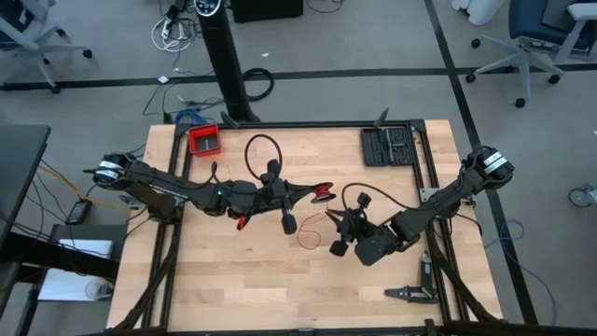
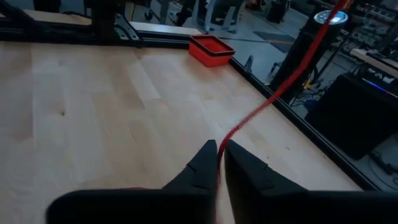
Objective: Coil cords
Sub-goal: Coil the red wire onto the spool
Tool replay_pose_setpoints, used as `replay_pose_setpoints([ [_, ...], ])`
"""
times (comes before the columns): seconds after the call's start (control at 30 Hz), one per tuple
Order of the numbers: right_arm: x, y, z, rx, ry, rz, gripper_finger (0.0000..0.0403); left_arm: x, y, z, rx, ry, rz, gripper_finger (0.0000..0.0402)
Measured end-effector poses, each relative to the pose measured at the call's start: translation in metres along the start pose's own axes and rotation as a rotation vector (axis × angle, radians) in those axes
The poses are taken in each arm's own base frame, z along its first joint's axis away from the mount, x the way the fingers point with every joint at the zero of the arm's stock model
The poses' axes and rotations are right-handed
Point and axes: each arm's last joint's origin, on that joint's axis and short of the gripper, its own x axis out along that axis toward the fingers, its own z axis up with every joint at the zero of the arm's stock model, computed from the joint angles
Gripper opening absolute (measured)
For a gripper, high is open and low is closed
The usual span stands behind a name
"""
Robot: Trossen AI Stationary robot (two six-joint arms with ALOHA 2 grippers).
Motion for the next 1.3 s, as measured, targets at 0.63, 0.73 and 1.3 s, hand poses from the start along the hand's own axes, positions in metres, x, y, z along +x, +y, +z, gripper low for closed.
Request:
replay_pose_setpoints([
  [0.63, 0.014, -0.001, 0.029, 0.028, -0.092, 0.119, 0.0001, 0.011, 0.003, -0.011, -0.078, 0.006, 0.106, 0.0002],
  [0.73, 0.015, -0.001, 0.04, 0.0, -0.1, 0.15, 0.0001, 0.013, 0.004, -0.013, -0.073, 0.017, 0.112, 0.0002],
  [1.3, 0.011, -0.013, 0.091, -0.162, -0.056, 0.176, 0.0, 0.015, 0.006, -0.02, -0.06, 0.075, 0.08, 0.0001],
])
